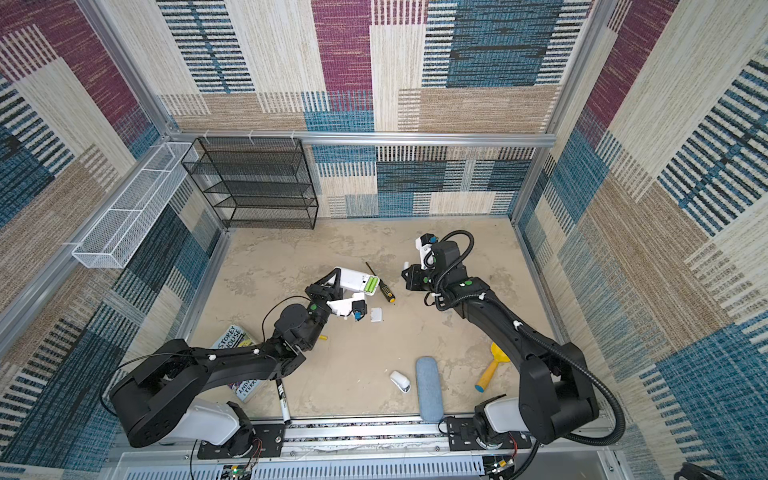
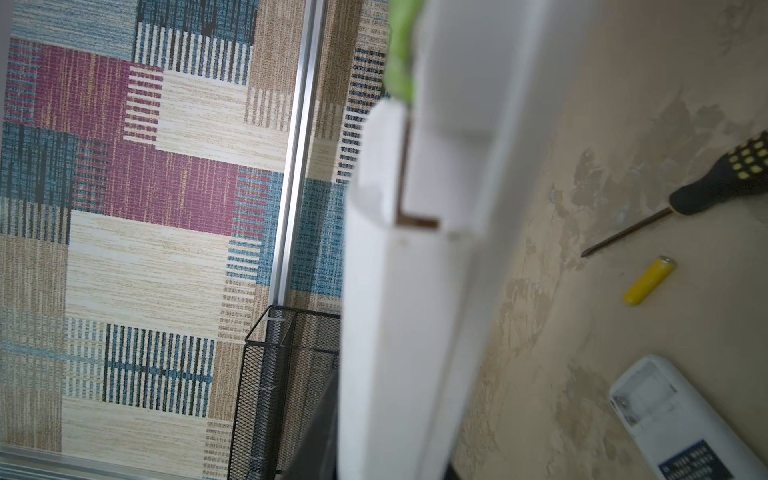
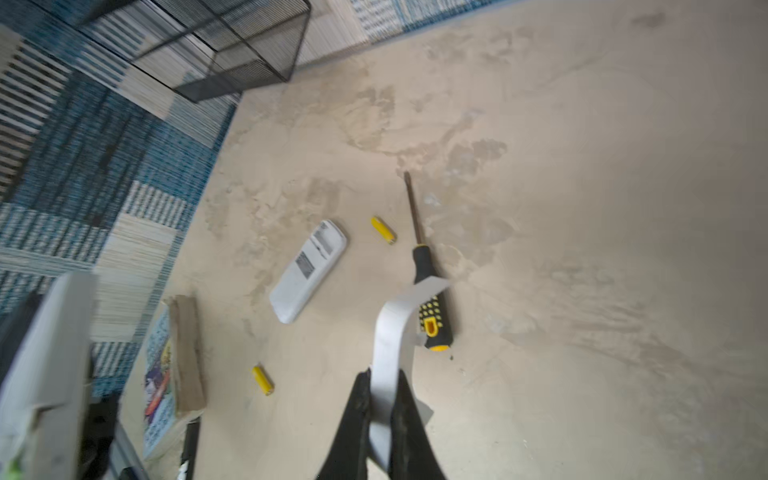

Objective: Unload the batteries from the remote control

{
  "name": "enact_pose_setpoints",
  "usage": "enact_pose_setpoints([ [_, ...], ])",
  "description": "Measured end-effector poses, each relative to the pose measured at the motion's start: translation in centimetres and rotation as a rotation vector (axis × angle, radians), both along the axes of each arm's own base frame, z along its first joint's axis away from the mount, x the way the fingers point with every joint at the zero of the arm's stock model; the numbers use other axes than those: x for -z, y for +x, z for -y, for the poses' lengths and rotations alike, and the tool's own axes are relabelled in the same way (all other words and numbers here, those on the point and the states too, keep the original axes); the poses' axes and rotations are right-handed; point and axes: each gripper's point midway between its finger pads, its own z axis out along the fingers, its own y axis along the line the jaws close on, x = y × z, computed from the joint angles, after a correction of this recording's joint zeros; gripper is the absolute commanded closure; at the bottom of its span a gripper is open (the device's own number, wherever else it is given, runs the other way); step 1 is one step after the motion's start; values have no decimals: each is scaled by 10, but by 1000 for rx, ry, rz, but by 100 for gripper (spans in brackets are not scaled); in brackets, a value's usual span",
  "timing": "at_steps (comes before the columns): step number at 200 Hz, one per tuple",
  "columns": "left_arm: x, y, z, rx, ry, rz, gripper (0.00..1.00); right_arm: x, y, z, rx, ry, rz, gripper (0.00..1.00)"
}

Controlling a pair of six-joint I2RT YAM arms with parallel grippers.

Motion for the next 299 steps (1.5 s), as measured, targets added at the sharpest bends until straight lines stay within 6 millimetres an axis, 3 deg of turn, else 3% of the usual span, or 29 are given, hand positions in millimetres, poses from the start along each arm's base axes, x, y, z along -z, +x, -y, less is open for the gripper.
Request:
enact_pose_setpoints([
  [24,16,-6,5,2,21,-29,100,45,-5,14,34,-61,-80,100],
  [56,30,-10,12,0,38,-49,100,79,-10,20,44,-78,-129,98],
  [143,34,-11,13,-21,36,-50,100,124,-15,22,39,-53,-195,90],
  [193,34,-11,13,-23,34,-48,100,130,-14,28,58,-22,-203,80],
  [281,34,-11,13,-23,34,-48,100,114,-16,46,113,-26,-181,29],
  [299,34,-11,13,-23,34,-48,100,107,-15,49,123,-41,-166,24],
])
